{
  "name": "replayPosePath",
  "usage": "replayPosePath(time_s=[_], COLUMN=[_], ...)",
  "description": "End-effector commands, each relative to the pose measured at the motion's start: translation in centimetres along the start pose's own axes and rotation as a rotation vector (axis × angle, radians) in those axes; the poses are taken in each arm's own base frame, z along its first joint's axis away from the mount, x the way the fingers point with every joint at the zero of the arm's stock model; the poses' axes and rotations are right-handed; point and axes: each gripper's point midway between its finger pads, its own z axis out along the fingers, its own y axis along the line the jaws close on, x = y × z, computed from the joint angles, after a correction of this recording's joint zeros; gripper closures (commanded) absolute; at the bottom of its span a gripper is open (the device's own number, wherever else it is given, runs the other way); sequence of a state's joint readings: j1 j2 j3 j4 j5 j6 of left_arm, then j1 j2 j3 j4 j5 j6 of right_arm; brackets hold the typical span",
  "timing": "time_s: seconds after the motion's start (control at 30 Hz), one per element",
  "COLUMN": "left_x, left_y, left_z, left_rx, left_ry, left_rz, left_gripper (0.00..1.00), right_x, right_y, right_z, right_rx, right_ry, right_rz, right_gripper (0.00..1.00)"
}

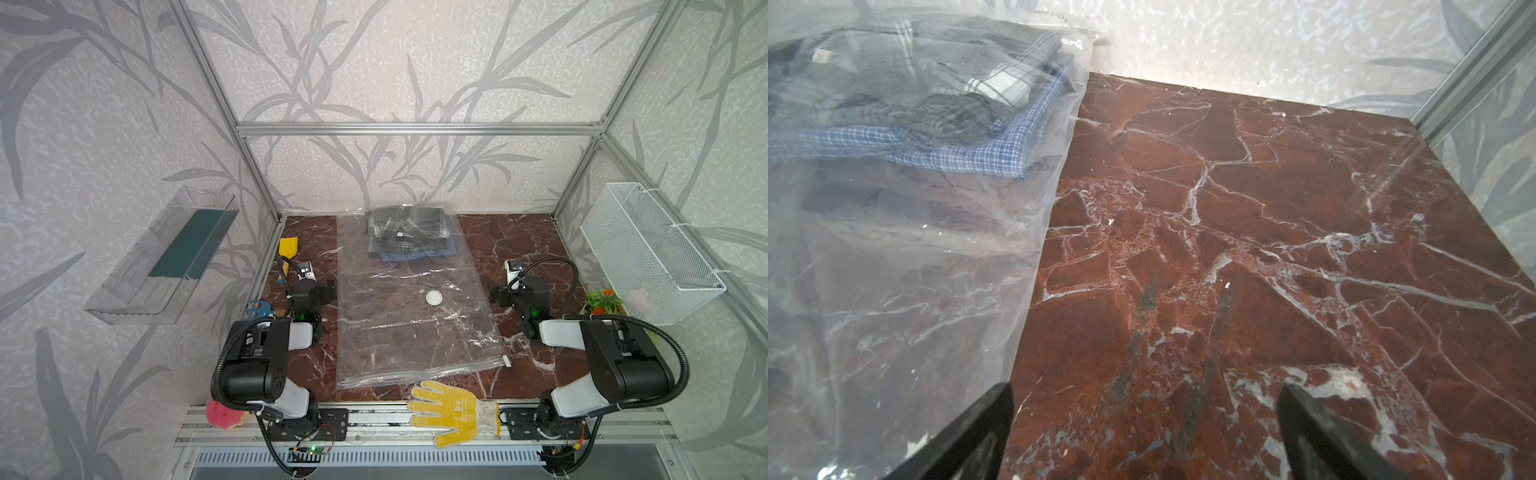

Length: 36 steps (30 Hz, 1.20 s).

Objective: Take the shirt out of the vacuum bag
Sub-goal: Adjust the vacuum bag at the center of the board.

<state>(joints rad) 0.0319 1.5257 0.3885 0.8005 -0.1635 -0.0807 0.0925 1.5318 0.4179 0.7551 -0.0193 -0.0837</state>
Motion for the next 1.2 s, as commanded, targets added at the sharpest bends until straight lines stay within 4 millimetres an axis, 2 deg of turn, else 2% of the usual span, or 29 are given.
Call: replayPosePath(time_s=[0.0, 1.03, 1.13, 1.17], left_x=[-1.12, -1.09, -1.16, -1.12], left_y=[0.07, 0.03, 0.05, 0.06], left_z=[-0.02, 0.01, 0.01, 0.01], left_rx=[-0.009, -0.008, -0.008, -0.008], left_ry=[-0.032, -0.03, -0.031, -0.031], left_rz=[-0.003, -0.003, -0.004, -0.004], left_gripper=[0.01, 0.01, 0.05, 0.07], right_x=[-1.06, -1.03, -1.11, -1.11], right_y=[-0.13, -0.3, -0.28, -0.31], right_z=[0.02, 0.0, 0.01, 0.0], right_rx=[0.002, -0.016, -0.021, -0.024], right_ry=[-0.029, -0.03, -0.032, -0.033], right_rz=[-0.008, 0.012, 0.015, 0.017], right_gripper=[0.01, 0.01, 0.0, 0.1])
